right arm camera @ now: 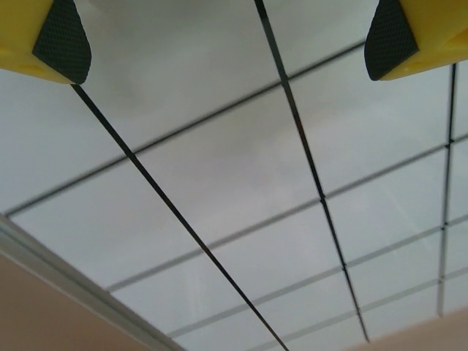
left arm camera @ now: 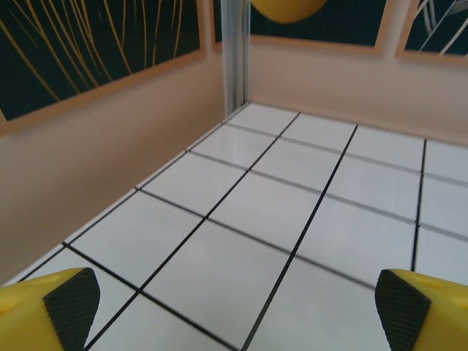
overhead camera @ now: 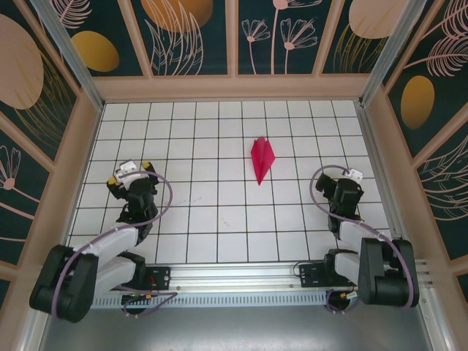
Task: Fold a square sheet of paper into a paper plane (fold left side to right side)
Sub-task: Reset both arms
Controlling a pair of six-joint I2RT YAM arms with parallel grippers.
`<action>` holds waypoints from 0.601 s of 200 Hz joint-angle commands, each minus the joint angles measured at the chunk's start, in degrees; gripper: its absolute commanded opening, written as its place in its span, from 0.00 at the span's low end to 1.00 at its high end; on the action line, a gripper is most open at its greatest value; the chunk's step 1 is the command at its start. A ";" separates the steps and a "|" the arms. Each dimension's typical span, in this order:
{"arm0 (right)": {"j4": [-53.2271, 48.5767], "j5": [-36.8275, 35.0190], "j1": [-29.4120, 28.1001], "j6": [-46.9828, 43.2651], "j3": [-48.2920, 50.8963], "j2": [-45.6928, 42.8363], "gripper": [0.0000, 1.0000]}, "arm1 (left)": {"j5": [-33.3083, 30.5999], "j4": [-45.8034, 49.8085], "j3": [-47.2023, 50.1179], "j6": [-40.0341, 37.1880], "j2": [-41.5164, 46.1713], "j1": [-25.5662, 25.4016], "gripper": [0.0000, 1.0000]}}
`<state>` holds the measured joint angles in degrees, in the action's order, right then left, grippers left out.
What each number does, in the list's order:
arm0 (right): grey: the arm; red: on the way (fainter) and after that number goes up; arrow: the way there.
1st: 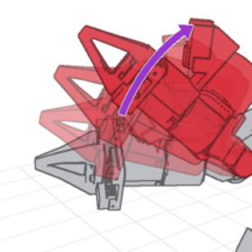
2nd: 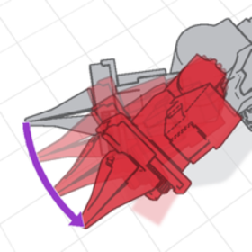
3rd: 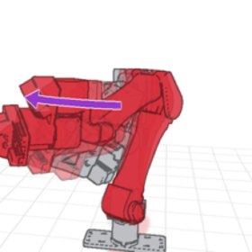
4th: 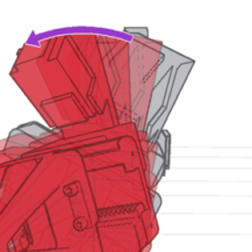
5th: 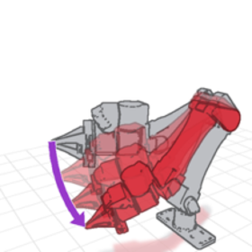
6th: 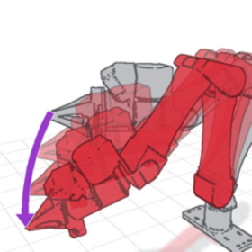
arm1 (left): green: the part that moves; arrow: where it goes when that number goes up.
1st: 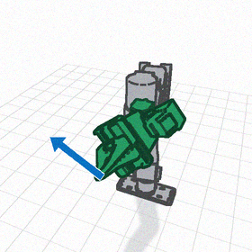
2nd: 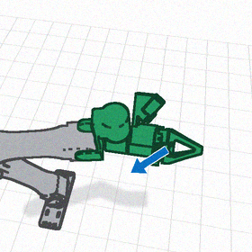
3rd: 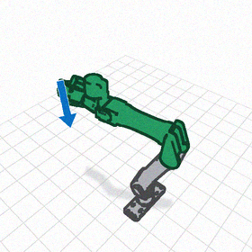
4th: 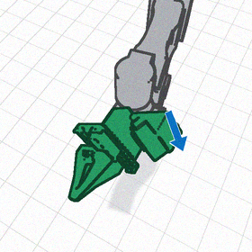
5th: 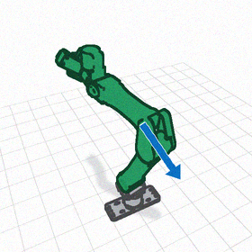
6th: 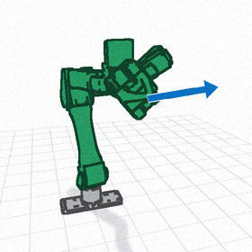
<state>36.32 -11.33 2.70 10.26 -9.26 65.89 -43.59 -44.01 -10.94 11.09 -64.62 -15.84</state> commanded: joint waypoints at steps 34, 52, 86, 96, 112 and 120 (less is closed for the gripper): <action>28.20 8.46 0.03 -6.16 -2.14 11.52 0.99 | 20.34 -22.45 1.20 -9.37 -9.70 2.55 0.99; 33.47 8.84 -0.24 -7.51 -2.22 16.25 0.99 | 21.57 -24.21 2.14 -10.58 -9.45 2.86 0.99; 36.52 10.20 -0.85 -8.80 -3.38 22.42 0.99 | 20.43 -34.23 5.86 -12.45 -10.71 4.52 0.99; 35.12 10.19 -0.69 -8.66 -3.75 22.15 0.99 | 21.19 -34.79 5.59 -12.88 -11.41 4.88 0.98; 35.66 10.20 -0.62 -8.67 -3.71 22.24 0.99 | 21.37 -40.54 5.92 -12.60 -16.10 6.15 0.98; 35.55 10.19 -0.60 -8.68 -3.70 22.30 0.99 | 21.03 -43.98 5.64 -11.78 -19.73 7.13 0.99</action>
<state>67.77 -2.81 2.15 2.63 -11.73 88.18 -23.66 -75.92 -5.87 -0.05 -77.84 -10.79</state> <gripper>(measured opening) 0.990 0.985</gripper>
